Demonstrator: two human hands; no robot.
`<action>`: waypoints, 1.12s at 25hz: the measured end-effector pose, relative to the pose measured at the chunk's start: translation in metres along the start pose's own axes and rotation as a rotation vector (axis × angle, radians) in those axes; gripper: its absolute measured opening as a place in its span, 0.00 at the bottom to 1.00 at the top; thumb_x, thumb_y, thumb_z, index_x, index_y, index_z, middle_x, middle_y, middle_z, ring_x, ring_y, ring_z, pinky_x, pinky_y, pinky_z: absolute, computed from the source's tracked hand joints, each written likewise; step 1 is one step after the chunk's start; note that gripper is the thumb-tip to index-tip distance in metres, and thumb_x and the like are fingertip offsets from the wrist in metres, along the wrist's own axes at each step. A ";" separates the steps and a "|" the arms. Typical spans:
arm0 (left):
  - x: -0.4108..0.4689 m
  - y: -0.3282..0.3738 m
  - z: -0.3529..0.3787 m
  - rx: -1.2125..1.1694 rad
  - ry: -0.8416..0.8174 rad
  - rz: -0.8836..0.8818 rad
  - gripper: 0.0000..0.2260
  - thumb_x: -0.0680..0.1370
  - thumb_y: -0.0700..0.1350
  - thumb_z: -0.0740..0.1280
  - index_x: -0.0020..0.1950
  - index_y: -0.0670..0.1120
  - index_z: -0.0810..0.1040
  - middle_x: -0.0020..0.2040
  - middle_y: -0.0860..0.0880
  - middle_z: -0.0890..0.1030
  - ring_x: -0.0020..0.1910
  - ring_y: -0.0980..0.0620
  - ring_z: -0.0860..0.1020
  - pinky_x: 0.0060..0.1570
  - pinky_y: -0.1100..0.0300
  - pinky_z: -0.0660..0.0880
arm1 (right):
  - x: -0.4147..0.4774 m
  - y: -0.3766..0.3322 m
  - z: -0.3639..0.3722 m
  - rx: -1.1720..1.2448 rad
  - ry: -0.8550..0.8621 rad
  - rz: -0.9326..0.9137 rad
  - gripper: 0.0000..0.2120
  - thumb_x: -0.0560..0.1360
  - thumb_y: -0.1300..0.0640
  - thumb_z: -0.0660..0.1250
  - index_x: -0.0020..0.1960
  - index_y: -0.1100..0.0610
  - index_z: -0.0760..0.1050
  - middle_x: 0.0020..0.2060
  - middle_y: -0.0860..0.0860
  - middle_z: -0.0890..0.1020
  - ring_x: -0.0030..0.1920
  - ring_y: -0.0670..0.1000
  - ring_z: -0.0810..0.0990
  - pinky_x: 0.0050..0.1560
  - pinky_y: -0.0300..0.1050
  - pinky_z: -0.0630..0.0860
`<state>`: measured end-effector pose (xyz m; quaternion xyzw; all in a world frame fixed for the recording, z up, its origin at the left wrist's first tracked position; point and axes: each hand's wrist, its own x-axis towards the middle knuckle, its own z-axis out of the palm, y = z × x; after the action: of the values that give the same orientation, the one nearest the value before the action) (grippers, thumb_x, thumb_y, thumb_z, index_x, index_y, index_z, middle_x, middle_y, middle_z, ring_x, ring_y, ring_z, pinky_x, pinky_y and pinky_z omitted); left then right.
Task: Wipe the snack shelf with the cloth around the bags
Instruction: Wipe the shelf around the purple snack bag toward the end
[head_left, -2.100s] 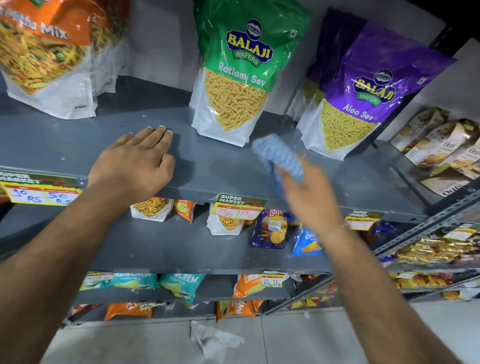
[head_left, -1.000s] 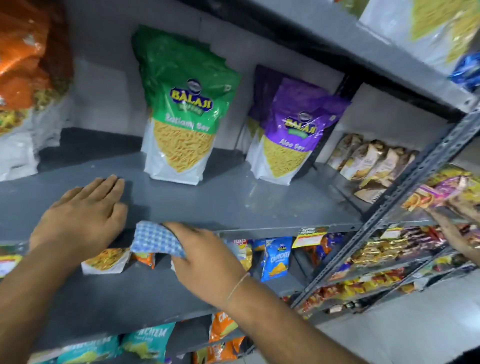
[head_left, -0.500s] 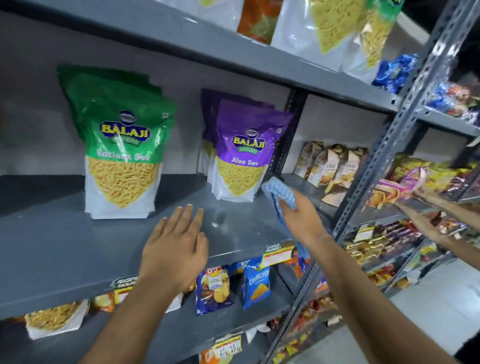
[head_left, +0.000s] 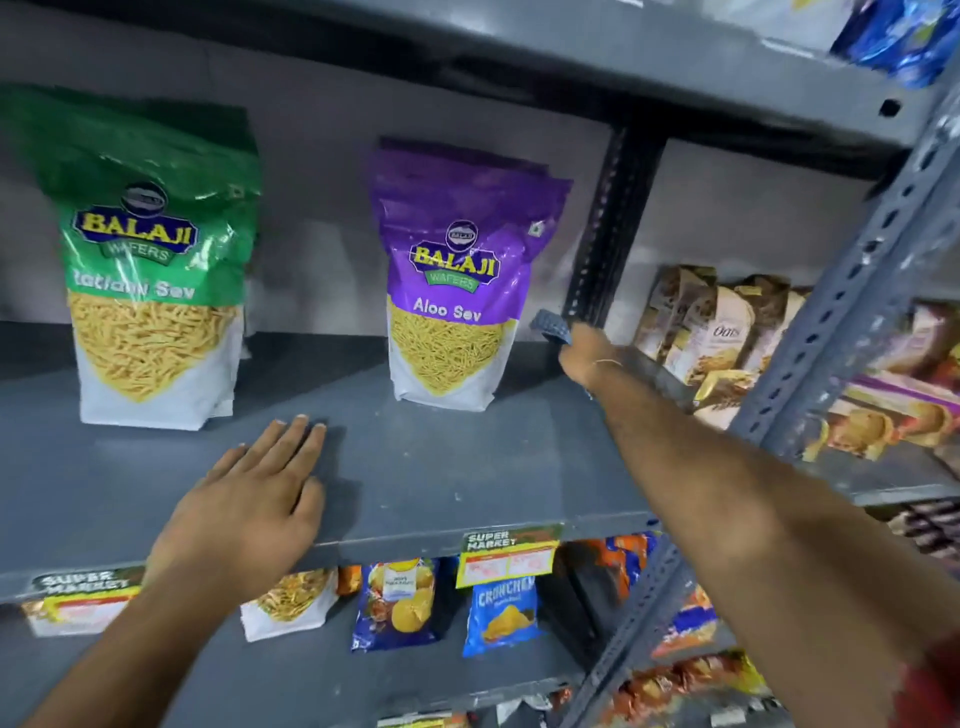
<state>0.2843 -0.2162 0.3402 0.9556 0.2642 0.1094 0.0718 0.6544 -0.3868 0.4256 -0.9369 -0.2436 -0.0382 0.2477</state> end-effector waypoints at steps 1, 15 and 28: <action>0.000 0.000 0.000 0.000 -0.002 -0.007 0.39 0.72 0.62 0.31 0.85 0.57 0.44 0.85 0.59 0.44 0.84 0.60 0.42 0.83 0.57 0.43 | 0.007 -0.001 0.008 -0.039 -0.077 -0.057 0.18 0.78 0.64 0.60 0.67 0.60 0.73 0.64 0.61 0.79 0.63 0.63 0.78 0.61 0.51 0.74; 0.000 0.002 -0.003 -0.026 -0.059 -0.032 0.38 0.73 0.64 0.34 0.84 0.60 0.47 0.84 0.61 0.46 0.83 0.62 0.45 0.82 0.59 0.43 | -0.040 0.039 0.029 0.214 -0.323 -0.273 0.17 0.76 0.55 0.62 0.62 0.44 0.78 0.57 0.44 0.84 0.59 0.48 0.81 0.65 0.50 0.75; -0.001 0.003 -0.002 -0.025 -0.033 -0.035 0.39 0.74 0.62 0.36 0.85 0.56 0.52 0.86 0.57 0.53 0.84 0.55 0.52 0.83 0.55 0.49 | -0.033 0.048 0.008 0.025 -0.256 -0.131 0.17 0.80 0.54 0.62 0.68 0.54 0.75 0.67 0.56 0.78 0.67 0.57 0.76 0.69 0.51 0.71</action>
<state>0.2848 -0.2191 0.3421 0.9515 0.2784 0.0955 0.0900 0.6478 -0.4336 0.3914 -0.9131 -0.3345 0.0684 0.2231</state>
